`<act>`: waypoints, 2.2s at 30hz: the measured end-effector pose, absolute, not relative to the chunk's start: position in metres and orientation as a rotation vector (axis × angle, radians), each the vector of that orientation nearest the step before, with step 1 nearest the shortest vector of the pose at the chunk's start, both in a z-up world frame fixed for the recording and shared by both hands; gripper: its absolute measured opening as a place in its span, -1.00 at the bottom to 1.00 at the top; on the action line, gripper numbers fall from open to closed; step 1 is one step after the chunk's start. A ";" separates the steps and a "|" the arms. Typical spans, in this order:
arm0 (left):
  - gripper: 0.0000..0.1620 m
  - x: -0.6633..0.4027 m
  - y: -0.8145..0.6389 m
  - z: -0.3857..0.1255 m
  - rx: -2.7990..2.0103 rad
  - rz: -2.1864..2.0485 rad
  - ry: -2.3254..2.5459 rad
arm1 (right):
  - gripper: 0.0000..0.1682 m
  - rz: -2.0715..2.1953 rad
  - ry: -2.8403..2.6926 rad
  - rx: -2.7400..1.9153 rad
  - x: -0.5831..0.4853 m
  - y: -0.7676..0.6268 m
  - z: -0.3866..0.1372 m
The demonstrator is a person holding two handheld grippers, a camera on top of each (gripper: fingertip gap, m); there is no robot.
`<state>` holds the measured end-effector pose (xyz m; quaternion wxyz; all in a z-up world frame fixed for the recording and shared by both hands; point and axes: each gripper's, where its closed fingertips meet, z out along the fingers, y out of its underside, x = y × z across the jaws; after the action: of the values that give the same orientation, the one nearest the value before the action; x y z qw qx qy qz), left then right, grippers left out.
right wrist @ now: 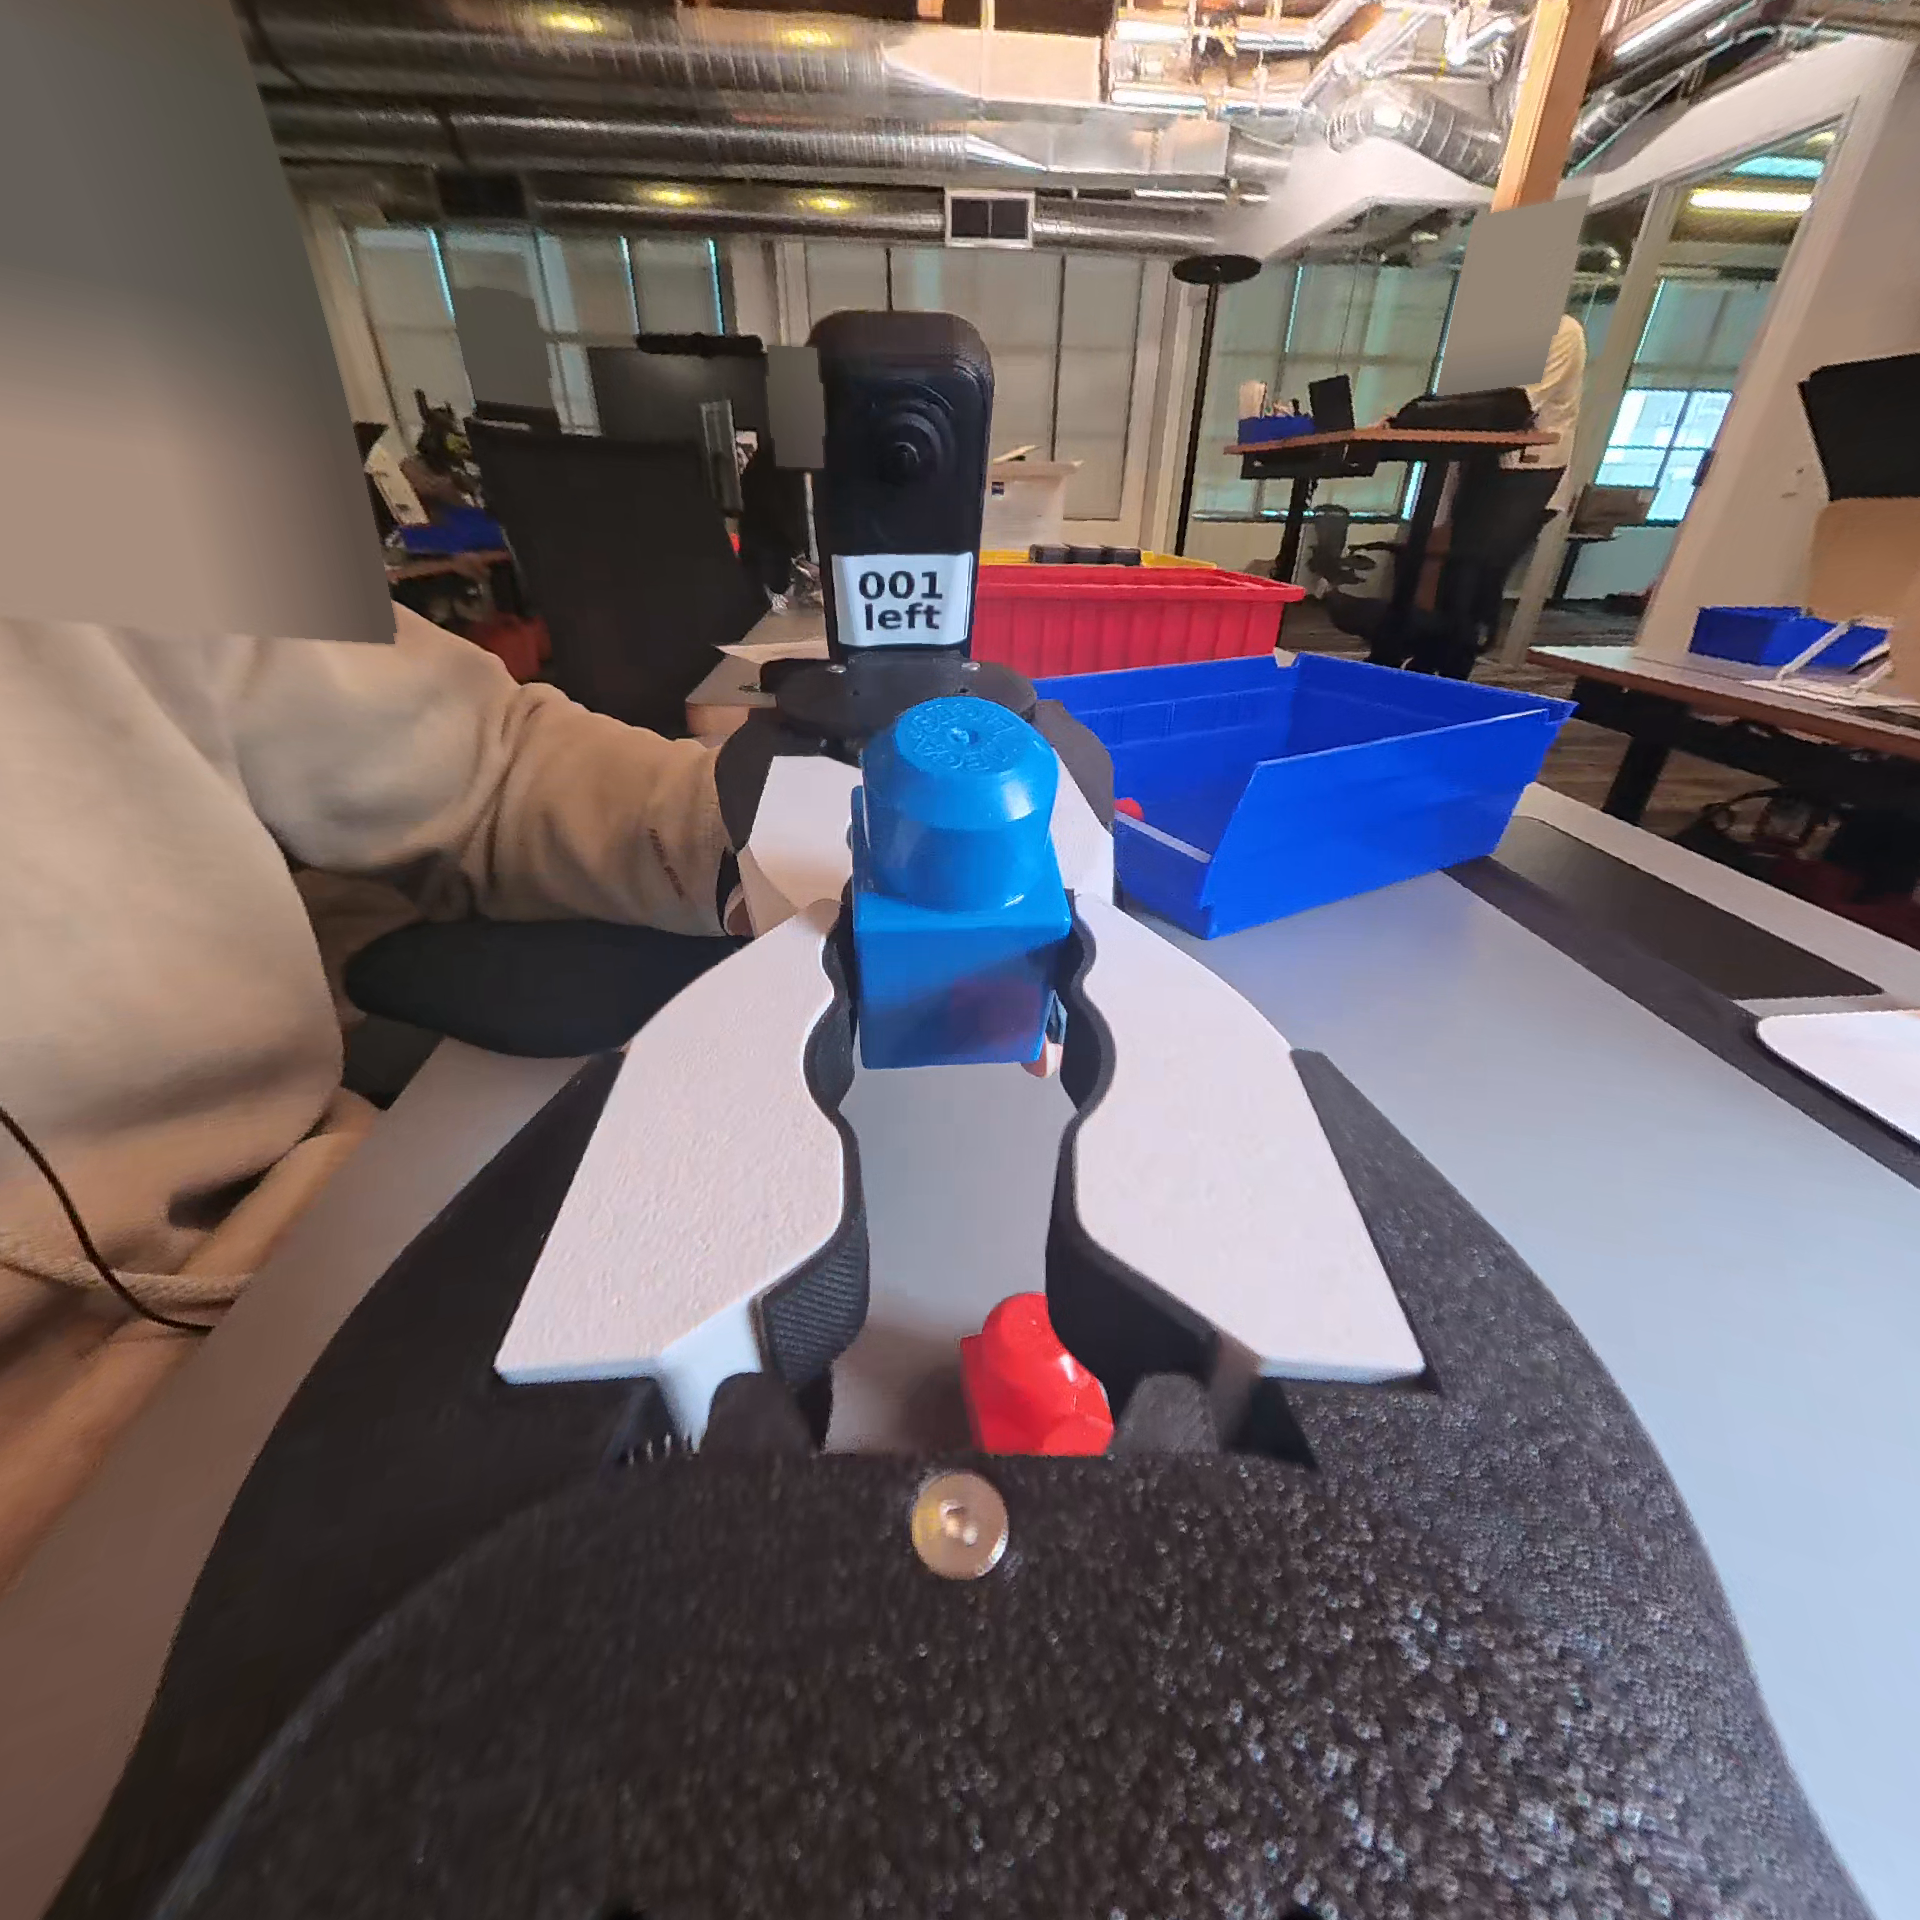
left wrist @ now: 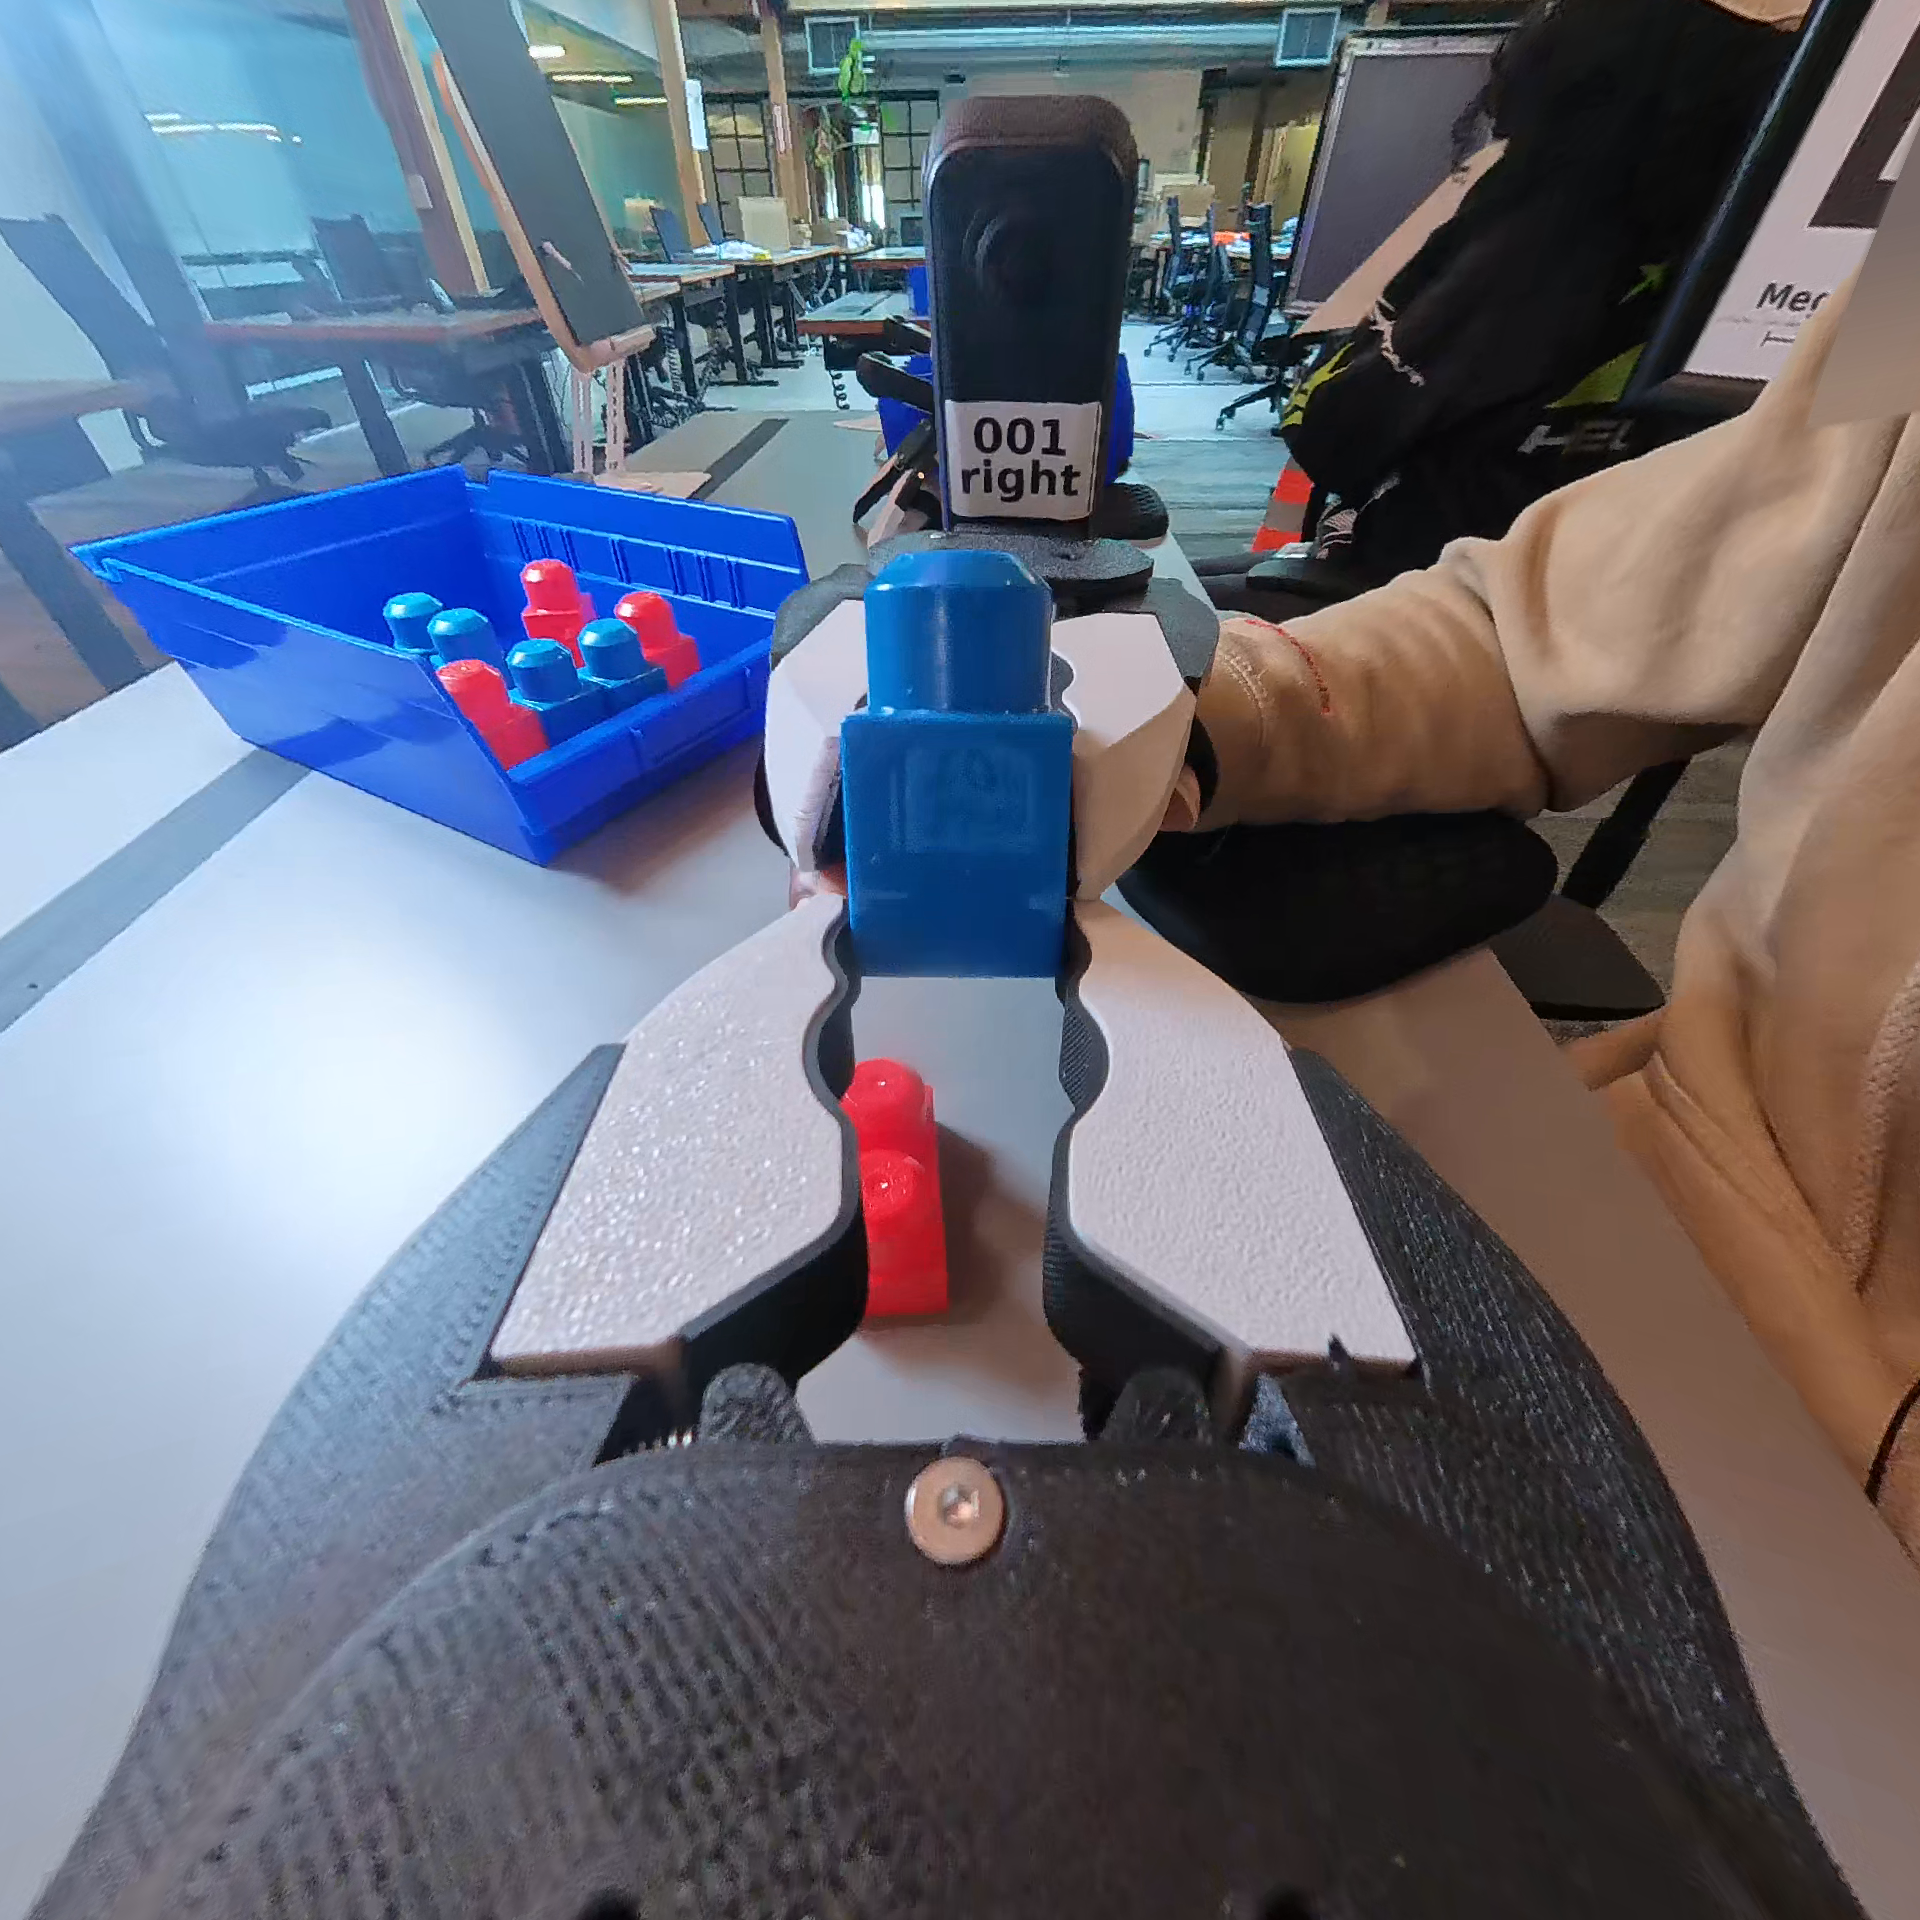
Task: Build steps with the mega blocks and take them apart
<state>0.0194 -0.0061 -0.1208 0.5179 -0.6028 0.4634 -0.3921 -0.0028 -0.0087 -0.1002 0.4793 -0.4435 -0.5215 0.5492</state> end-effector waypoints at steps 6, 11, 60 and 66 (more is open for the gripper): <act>-0.55 0.016 -0.006 -0.128 -1.487 -0.895 1.175 | -0.57 1.300 -1.372 -1.134 0.000 -0.008 -0.112; -0.56 0.007 -0.001 -0.144 -1.567 -0.850 1.236 | -0.56 1.124 -1.494 -1.213 0.003 0.001 -0.133; -0.56 -0.009 0.016 -0.207 -1.806 -0.429 1.448 | -0.23 0.550 -1.423 -1.806 0.047 0.090 -0.197; -0.57 -0.012 0.007 -0.195 -1.723 -0.431 1.525 | -0.25 0.799 -1.539 -1.326 0.023 0.026 -0.135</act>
<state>-0.0118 0.0071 -0.1953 0.3896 -0.6777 0.6001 -0.1697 0.0226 0.0262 -0.1354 0.4613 -0.5389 -0.6256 0.3247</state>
